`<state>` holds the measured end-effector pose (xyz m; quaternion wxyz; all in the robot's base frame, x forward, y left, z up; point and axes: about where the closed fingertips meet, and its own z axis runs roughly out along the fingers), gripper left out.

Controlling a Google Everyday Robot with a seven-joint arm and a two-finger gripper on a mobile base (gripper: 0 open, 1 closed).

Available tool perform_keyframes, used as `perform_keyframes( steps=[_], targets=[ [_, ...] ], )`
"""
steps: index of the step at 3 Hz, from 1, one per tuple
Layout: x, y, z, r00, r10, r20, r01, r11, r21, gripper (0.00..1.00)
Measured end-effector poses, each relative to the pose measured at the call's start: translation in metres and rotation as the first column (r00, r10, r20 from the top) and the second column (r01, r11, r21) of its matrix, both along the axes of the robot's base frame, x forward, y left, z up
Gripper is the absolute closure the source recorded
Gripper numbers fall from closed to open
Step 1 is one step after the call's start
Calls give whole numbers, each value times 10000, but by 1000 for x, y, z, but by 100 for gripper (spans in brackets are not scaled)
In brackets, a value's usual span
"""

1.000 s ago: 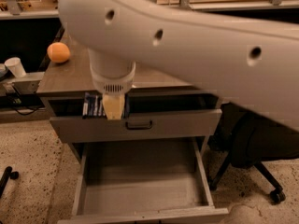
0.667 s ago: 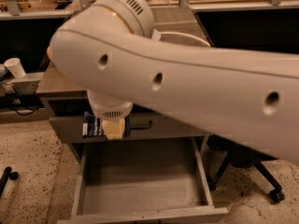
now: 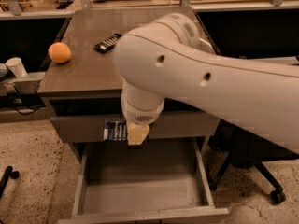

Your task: Place rxbar blueberry into middle drawer

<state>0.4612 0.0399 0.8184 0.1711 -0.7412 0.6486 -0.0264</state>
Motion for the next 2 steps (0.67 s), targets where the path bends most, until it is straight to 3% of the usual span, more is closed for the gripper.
perform_keyframes(
  steps=[1, 2],
  targets=[
    [-11, -48, -89, 9911, -529, -1221, 754, 9793, 1880, 100],
    [17, -52, -118, 9907, -1061, -846, 1273, 9426, 3087, 100]
  ],
)
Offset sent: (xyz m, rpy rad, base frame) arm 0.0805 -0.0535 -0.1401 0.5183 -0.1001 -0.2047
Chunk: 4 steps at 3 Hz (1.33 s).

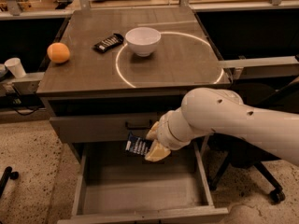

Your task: Place rxbar blueberry into middle drawer

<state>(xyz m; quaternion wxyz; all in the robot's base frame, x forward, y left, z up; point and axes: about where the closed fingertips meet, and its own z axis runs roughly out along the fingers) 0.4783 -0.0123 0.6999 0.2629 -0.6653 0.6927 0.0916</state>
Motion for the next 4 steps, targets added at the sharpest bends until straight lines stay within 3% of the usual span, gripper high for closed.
perform_keyframes(
  steps=[1, 2, 3, 4],
  targets=[
    [18, 4, 6, 9974, -299, 652, 280, 9992, 299, 100],
    [18, 4, 6, 9977, -261, 629, 246, 9994, 239, 100],
    [41, -9, -18, 9963, -261, 814, 214, 9980, 590, 100],
    [58, -29, -72, 9962, -446, 755, 334, 9890, 1441, 100]
  ],
)
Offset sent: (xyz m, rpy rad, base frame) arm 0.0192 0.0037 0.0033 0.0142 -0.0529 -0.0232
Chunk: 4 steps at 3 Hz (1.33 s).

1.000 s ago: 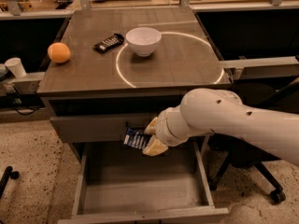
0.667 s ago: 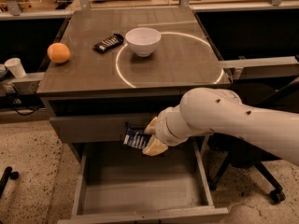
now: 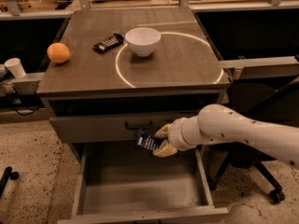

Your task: Place rxbar blueberry into middle drawer

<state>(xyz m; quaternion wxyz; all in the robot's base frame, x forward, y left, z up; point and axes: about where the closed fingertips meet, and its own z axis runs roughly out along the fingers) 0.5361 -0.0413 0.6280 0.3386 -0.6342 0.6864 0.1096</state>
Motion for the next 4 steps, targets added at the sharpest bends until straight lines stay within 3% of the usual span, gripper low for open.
perform_keyframes(
  steps=[1, 2, 3, 4],
  targets=[
    [-9, -14, -96, 9968, 299, -738, -232, 9957, 896, 100],
    [-16, -8, -146, 9915, 647, -1131, -493, 9897, 1341, 100],
    [-9, 7, -186, 9894, 757, -1240, -513, 9806, 1894, 100],
    [-12, 10, -197, 9874, 772, -1381, -483, 9783, 2016, 83]
  ],
)
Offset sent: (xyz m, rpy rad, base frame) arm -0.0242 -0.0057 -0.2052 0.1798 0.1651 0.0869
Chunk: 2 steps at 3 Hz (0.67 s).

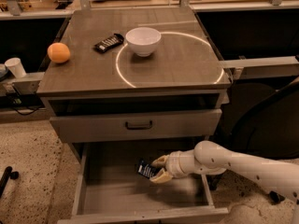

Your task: Place rxbar blueberry into middle drawer

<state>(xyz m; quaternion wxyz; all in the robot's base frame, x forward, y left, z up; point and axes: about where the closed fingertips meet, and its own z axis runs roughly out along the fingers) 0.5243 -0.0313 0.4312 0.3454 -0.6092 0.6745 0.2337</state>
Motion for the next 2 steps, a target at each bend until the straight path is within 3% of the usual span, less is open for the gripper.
perform_keyframes(
  steps=[2],
  targets=[
    [0, 0, 0, 10000, 1, -1, -1, 10000, 0, 37]
  ],
)
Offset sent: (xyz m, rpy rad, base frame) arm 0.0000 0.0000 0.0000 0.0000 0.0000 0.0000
